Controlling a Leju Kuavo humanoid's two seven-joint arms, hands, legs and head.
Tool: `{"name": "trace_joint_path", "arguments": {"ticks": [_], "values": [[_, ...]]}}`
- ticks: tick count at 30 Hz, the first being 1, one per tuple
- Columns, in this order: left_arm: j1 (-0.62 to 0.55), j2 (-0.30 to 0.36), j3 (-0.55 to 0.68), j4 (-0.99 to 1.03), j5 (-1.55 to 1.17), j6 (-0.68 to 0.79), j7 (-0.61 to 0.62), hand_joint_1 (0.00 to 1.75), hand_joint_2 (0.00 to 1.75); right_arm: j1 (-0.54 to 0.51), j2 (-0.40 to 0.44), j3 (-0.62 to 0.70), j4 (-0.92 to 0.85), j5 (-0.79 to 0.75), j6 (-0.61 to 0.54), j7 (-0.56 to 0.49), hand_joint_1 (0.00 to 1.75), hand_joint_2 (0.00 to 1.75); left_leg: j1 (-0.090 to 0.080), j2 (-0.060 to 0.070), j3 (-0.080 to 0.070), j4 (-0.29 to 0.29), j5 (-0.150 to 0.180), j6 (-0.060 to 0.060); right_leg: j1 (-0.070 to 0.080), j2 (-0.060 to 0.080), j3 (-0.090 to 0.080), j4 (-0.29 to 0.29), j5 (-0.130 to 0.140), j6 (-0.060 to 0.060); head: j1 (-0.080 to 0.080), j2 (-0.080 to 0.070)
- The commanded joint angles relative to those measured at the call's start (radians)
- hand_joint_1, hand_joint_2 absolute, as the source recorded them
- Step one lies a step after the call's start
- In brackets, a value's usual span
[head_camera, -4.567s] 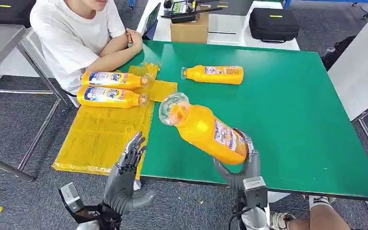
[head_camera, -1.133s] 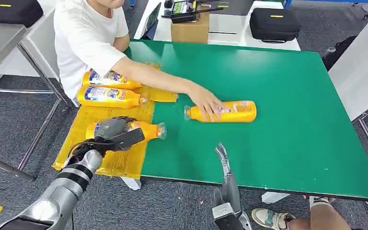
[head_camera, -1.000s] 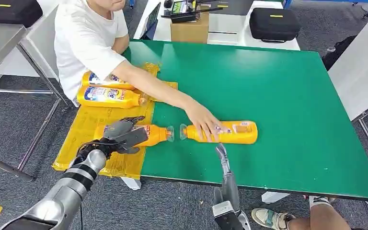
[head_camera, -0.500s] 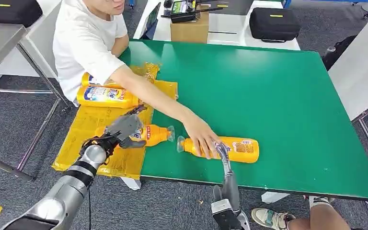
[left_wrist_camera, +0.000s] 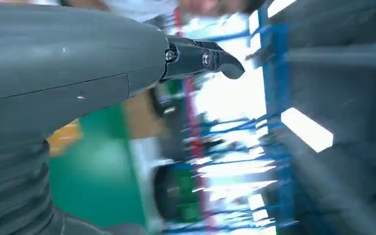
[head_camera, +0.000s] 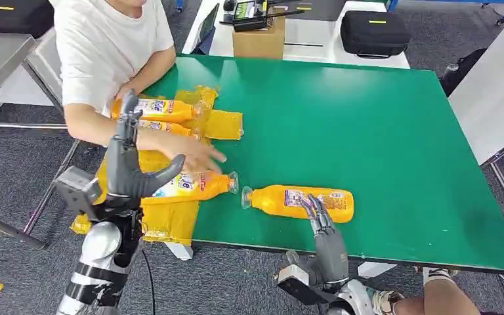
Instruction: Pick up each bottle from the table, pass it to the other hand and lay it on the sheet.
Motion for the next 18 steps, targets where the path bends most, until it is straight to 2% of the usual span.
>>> {"name": "trace_joint_path", "arguments": {"ticks": [1,6,8,11,18], "values": [[0.068,-0.061,0.012,-0.166,-0.086,0.229,-0.090,0.00,1.75,-0.175,-0.085,-0.100,0.194,0.057,0.065,0.041,0.00,1.75,0.000,0.001,0.005,0.000,-0.001,0.000,0.000,0.000,0.005,-0.001,-0.001,-0.001,0.001,0.000],[0.082,-0.056,-0.018,-0.120,-0.001,0.213,-0.056,0.00,1.75,-0.291,-0.100,-0.102,0.347,0.153,0.042,0.097,0.00,1.75,-0.001,0.000,0.003,-0.001,0.000,0.000,0.000,0.001,0.003,-0.001,0.000,-0.001,0.000,0.000],[0.079,-0.055,-0.023,-0.107,0.006,0.213,-0.057,0.00,1.75,-0.314,-0.099,-0.103,0.385,0.151,0.042,0.095,0.00,1.75,0.000,0.002,0.007,-0.001,-0.002,-0.001,0.000,0.002,0.007,-0.001,-0.001,-0.002,0.000,0.000],[0.067,-0.055,-0.030,-0.067,-0.006,0.232,-0.024,0.00,1.75,-0.370,-0.091,-0.116,0.493,0.150,0.048,0.120,0.00,1.75,0.000,-0.001,0.003,-0.001,0.000,0.000,0.000,-0.001,0.004,-0.001,0.000,-0.001,0.000,0.000],[0.075,-0.061,-0.025,-0.016,0.002,0.227,0.000,0.00,1.75,-0.414,-0.085,-0.092,0.627,0.166,0.116,0.143,0.00,1.75,0.000,-0.001,0.007,-0.001,-0.001,-0.001,0.000,-0.001,0.007,-0.002,-0.001,-0.001,0.000,0.000]]}}
